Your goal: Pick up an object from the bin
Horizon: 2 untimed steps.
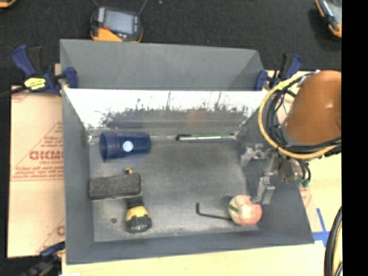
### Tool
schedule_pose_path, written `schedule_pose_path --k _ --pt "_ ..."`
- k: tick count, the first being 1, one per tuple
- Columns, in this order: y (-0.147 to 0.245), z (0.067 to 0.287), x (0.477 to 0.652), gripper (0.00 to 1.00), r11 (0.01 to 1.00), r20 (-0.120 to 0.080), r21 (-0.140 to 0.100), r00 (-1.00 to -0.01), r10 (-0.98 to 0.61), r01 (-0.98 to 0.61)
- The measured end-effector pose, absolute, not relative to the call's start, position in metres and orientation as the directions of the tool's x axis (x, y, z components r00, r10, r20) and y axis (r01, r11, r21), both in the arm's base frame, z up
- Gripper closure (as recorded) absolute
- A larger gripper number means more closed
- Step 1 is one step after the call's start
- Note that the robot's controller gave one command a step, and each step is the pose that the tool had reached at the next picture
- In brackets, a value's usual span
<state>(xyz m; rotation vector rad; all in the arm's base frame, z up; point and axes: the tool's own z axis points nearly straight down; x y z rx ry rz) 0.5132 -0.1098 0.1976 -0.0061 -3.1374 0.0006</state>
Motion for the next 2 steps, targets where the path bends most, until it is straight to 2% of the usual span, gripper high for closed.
schedule_pose_path --k 1,2 --pt "-0.109 0.202 0.515 0.0 1.0 -0.004 -0.002 -1.0 0.0 0.0" --pt "-0.104 0.185 0.523 0.0 0.981 -0.006 -0.004 -0.981 -0.194 -0.194"
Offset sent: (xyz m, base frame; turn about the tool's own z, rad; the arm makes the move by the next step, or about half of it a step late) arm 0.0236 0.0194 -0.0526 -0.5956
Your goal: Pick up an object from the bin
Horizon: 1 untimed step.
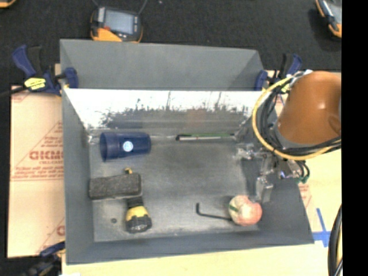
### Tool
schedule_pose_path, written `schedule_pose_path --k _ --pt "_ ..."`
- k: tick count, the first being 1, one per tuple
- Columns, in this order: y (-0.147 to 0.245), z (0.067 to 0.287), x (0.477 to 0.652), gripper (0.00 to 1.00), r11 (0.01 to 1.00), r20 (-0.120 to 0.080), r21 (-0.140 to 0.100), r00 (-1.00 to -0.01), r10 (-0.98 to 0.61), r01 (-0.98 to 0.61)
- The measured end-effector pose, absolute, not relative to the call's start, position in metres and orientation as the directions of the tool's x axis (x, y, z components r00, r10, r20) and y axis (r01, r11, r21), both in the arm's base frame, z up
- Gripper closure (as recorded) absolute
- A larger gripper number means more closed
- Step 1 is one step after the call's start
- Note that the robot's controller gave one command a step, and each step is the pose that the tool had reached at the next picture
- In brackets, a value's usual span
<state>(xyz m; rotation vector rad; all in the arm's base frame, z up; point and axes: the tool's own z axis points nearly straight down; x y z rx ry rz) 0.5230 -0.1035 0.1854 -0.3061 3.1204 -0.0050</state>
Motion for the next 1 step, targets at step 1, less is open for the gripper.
schedule_pose_path --k 1 --pt "-0.1047 0.1564 0.5379 0.0 0.827 -0.004 -0.006 -0.827 -0.562 -0.562"
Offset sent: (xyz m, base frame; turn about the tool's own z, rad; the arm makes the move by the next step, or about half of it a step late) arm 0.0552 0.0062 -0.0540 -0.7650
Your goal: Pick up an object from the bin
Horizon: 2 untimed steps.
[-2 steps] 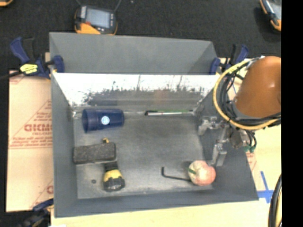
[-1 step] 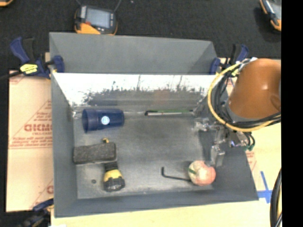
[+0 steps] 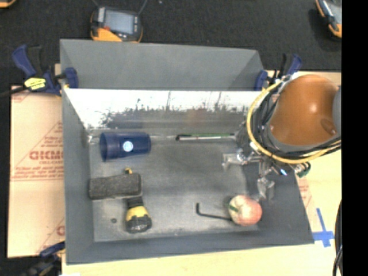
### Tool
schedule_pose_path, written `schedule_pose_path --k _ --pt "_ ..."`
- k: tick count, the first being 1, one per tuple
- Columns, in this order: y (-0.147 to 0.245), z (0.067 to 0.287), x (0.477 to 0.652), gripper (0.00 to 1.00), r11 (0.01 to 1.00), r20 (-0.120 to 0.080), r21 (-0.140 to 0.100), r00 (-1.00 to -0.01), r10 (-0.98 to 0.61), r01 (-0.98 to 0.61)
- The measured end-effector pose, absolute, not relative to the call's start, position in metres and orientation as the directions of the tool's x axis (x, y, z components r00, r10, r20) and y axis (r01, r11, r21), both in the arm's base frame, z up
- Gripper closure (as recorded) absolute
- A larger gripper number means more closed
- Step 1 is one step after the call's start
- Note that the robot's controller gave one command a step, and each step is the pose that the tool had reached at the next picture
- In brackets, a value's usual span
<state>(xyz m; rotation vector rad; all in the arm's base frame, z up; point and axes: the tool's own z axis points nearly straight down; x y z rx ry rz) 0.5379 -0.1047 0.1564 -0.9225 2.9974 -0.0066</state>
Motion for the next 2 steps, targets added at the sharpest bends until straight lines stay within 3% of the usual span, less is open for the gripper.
schedule_pose_path --k 1,2 --pt "-0.1 0.1386 0.5702 0.0 0.591 -0.004 -0.008 -0.591 -0.807 -0.807" --pt "-0.098 0.1361 0.5717 0.0 0.602 -0.006 -0.008 -0.602 -0.798 -0.798"
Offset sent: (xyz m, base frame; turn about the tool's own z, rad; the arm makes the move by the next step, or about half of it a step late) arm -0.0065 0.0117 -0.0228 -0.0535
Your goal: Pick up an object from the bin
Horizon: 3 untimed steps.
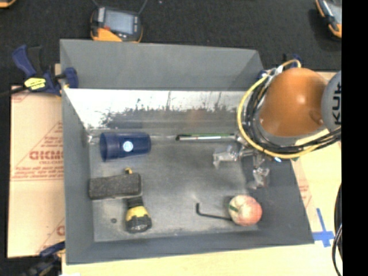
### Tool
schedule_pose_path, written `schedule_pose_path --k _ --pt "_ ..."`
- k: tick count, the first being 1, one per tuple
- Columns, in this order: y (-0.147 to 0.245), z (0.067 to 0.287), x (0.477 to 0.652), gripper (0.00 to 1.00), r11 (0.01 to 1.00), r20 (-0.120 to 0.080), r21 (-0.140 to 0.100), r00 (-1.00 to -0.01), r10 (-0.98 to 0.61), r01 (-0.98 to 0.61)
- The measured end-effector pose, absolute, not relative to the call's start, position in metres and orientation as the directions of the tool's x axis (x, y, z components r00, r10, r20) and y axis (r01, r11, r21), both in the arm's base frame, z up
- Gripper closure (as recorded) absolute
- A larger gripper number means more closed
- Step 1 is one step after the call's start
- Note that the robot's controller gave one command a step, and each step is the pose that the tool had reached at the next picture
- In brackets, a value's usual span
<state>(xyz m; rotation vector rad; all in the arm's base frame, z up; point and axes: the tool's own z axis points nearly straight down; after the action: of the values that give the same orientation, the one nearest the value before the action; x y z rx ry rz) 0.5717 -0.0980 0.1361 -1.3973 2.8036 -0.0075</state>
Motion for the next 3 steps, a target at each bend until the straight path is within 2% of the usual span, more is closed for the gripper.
schedule_pose_path --k 1,2,3 --pt "-0.101 0.16 0.543 0.0 0.749 -0.005 -0.005 -0.749 -0.663 -0.663" --pt "-0.102 0.171 0.532 0.0 0.642 -0.004 -0.007 -0.642 -0.767 -0.767" --pt "-0.116 0.155 0.49 0.0 0.502 -0.005 -0.01 -0.502 -0.865 -0.865"
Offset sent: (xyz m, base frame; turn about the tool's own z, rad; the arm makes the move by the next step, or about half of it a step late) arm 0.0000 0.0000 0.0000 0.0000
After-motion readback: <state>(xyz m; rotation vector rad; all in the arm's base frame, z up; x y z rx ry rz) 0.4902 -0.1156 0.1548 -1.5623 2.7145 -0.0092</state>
